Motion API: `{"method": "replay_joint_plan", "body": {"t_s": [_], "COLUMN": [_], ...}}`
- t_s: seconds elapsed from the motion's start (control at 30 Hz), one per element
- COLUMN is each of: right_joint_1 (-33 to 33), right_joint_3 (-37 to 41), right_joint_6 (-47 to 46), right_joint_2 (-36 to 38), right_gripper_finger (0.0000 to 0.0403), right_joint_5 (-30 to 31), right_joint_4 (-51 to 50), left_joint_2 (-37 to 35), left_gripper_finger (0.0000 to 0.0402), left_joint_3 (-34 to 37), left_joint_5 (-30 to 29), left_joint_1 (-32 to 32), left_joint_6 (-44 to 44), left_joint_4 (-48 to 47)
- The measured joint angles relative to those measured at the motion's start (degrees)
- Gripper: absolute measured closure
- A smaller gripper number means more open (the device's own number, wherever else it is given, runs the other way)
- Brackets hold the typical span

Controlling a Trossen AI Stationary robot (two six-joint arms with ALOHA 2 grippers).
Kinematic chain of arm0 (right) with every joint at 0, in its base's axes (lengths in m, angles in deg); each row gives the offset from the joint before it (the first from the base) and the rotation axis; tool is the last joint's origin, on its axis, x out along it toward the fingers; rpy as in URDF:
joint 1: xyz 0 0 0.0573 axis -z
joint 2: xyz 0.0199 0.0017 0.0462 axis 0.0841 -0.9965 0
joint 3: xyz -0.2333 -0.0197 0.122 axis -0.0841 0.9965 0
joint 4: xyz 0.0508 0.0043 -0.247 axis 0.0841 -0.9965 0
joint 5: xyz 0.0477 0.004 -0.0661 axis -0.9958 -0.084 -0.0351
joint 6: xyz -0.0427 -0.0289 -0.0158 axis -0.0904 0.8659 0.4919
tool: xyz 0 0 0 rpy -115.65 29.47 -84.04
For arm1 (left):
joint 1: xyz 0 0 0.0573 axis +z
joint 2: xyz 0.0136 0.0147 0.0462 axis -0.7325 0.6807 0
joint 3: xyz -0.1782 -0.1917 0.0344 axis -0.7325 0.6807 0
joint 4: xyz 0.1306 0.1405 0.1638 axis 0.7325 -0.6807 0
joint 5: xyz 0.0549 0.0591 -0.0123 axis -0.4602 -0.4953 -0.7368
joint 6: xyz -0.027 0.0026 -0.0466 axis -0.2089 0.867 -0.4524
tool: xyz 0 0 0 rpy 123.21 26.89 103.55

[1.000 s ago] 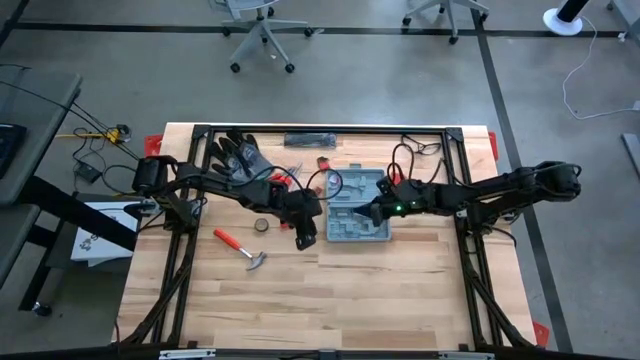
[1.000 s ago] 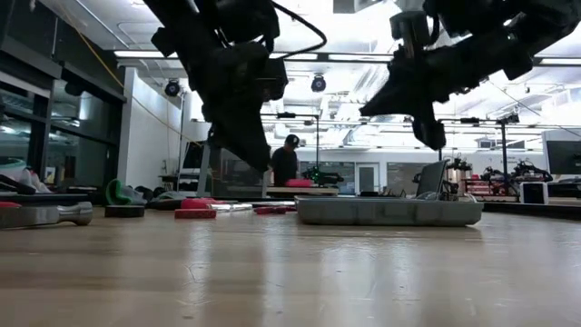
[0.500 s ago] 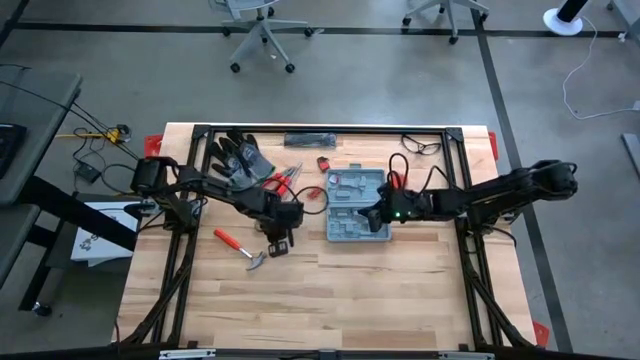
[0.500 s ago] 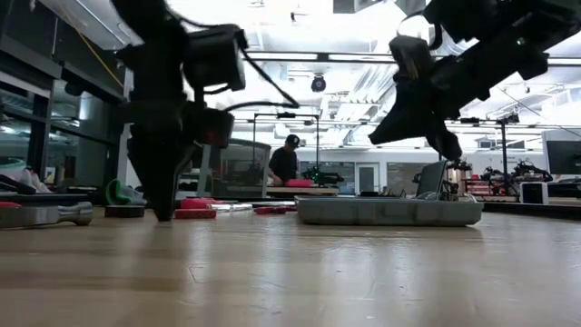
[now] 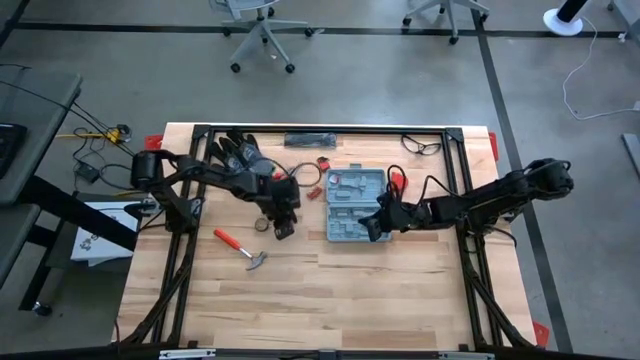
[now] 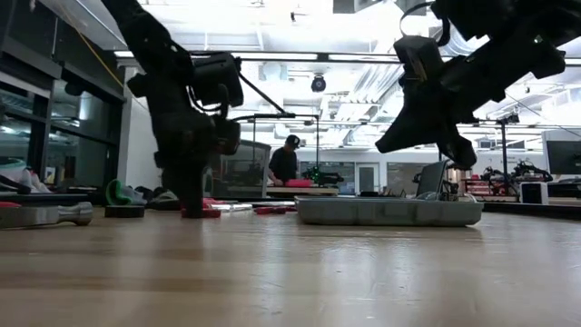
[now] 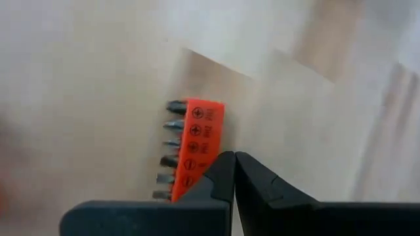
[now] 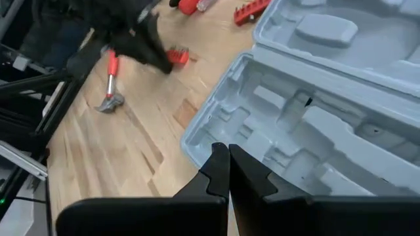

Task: Prefit tool cases
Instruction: Adjust the prefit tool case

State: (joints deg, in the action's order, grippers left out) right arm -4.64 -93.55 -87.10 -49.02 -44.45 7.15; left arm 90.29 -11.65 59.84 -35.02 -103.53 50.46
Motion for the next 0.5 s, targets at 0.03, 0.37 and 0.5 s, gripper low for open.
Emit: {"method": "replay_joint_plan", "body": {"t_s": [0.03, 0.37, 0.5], "right_joint_1": [-0.2, -0.4, -0.7], "right_joint_3": [0.0, 0.0, 0.0], "right_joint_6": [0.0, -1.7, -1.4], "right_joint_2": [-0.2, -0.3, -0.3], "right_gripper_finger": [0.0403, 0.0403, 0.0403], "right_joint_5": [0.1, 0.0, 0.0], "right_joint_4": [0.2, -0.3, -0.3], "left_joint_2": [0.0, -3.2, -9.2], "left_gripper_finger": [0.0401, 0.0401, 0.0401], "left_joint_3": [0.0, 0.4, 0.2], "left_joint_5": [-0.9, -2.4, -2.1], "left_joint_1": [0.9, 2.8, -2.5], "left_joint_6": [0.1, -1.6, -3.1], "left_joint_4": [-0.2, 1.0, 0.5]}}
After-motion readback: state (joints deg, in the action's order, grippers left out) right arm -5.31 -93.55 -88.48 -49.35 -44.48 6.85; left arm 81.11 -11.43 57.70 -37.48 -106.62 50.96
